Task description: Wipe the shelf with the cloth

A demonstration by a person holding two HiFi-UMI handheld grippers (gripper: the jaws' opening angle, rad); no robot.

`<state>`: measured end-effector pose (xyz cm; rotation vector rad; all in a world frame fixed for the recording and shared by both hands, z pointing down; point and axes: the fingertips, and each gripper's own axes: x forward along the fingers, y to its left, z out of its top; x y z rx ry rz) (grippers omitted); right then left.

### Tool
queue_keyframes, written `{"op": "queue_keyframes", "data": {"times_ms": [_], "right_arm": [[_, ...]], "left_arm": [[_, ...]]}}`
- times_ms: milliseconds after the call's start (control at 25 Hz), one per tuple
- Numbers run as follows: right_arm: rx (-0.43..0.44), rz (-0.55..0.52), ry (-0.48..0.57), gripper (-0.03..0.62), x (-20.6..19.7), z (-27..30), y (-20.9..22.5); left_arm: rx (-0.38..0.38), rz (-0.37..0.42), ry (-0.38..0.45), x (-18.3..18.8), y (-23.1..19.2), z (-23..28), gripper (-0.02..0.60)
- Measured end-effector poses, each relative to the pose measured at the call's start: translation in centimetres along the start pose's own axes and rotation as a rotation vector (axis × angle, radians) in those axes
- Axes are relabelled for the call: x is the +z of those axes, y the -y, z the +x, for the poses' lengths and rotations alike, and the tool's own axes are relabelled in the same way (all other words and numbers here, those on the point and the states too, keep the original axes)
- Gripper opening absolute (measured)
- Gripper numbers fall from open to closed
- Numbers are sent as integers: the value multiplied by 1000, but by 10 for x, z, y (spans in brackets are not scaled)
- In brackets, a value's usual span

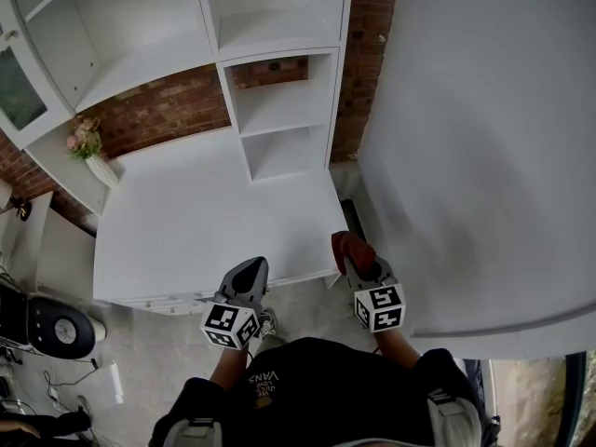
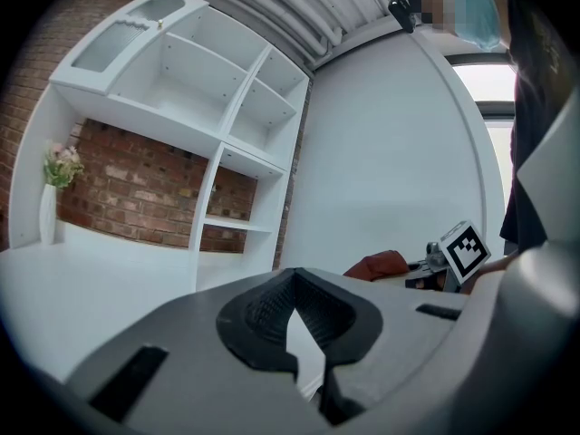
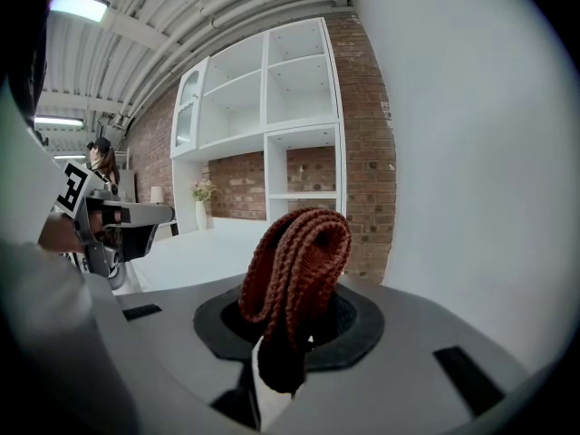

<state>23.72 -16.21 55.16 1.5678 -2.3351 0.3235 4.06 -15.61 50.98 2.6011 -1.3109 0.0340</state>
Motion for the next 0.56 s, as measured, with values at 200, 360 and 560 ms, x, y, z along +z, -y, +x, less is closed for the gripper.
{"op": "queue_keyframes", "data": {"times_ms": [200, 360, 560], "right_arm": [[1, 0, 7, 89, 1, -5, 0], [-7, 2, 16, 89, 2, -8, 2], [-18, 7, 27, 89, 3, -13, 3]], "left_arm": [[-5, 0, 1, -1, 6, -2, 6], [-11, 3, 6, 0, 8, -1, 6], [-17, 11, 11, 2, 10, -1, 6]]}}
